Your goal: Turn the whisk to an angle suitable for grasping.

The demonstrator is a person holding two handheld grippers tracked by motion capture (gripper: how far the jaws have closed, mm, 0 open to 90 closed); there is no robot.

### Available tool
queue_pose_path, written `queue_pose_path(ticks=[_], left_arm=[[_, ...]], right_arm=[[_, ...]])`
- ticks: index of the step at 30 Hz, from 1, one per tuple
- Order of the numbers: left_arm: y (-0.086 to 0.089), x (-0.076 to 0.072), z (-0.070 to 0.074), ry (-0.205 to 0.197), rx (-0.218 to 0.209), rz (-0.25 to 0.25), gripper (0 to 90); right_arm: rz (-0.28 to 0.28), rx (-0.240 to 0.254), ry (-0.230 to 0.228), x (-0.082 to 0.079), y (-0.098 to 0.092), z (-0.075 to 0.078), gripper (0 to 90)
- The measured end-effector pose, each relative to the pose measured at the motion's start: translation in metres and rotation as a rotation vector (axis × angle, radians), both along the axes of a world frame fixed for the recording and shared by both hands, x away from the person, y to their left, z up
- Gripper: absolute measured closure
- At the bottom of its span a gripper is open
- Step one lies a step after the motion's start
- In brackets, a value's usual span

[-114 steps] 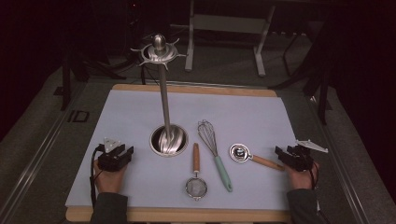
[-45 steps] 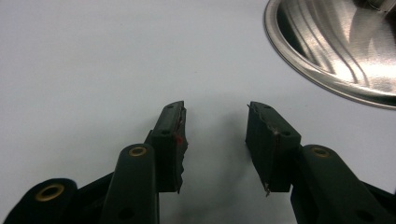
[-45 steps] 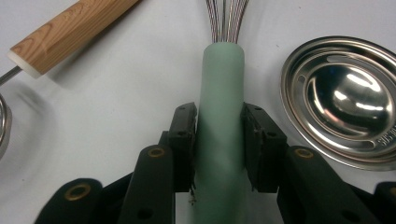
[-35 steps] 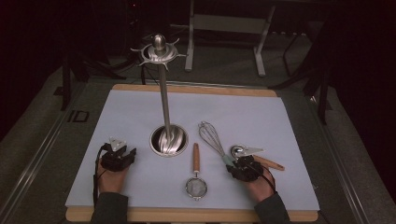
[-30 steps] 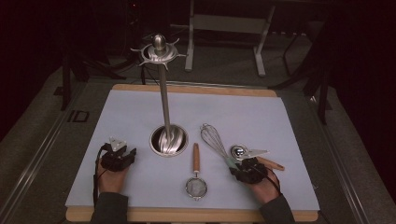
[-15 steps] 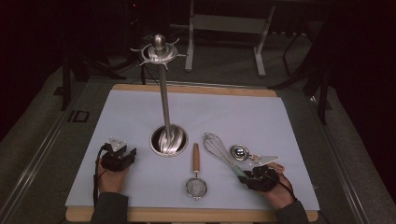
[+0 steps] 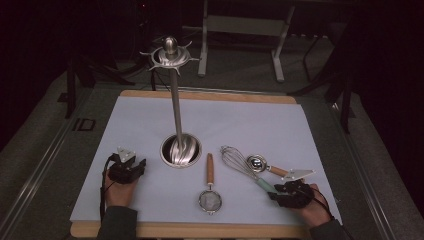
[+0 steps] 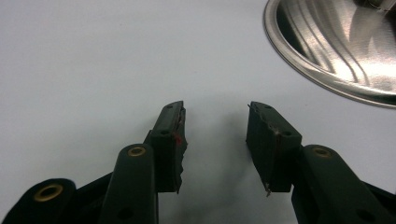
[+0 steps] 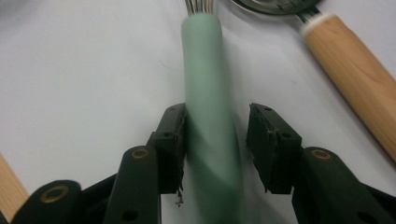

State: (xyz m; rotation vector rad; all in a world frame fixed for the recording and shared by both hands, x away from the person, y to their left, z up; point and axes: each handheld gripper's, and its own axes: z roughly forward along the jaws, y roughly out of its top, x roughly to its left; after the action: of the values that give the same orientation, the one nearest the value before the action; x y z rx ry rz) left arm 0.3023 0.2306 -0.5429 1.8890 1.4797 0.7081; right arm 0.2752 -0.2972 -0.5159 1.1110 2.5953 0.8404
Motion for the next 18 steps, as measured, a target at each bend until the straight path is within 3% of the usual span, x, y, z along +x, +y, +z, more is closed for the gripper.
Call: queue_pose_path(ticks=[8, 18], left_arm=[[0.0, 0.0, 0.0, -0.001, 0.003, 0.001, 57.0], [0.0, 0.0, 0.0, 0.0, 0.004, 0.0, 56.8]], right_arm=[[-0.073, -0.012, -0.01, 0.002, -0.025, 0.001, 55.8], [-0.13, -0.066, -0.029, 0.013, -0.036, 0.001, 52.1]])
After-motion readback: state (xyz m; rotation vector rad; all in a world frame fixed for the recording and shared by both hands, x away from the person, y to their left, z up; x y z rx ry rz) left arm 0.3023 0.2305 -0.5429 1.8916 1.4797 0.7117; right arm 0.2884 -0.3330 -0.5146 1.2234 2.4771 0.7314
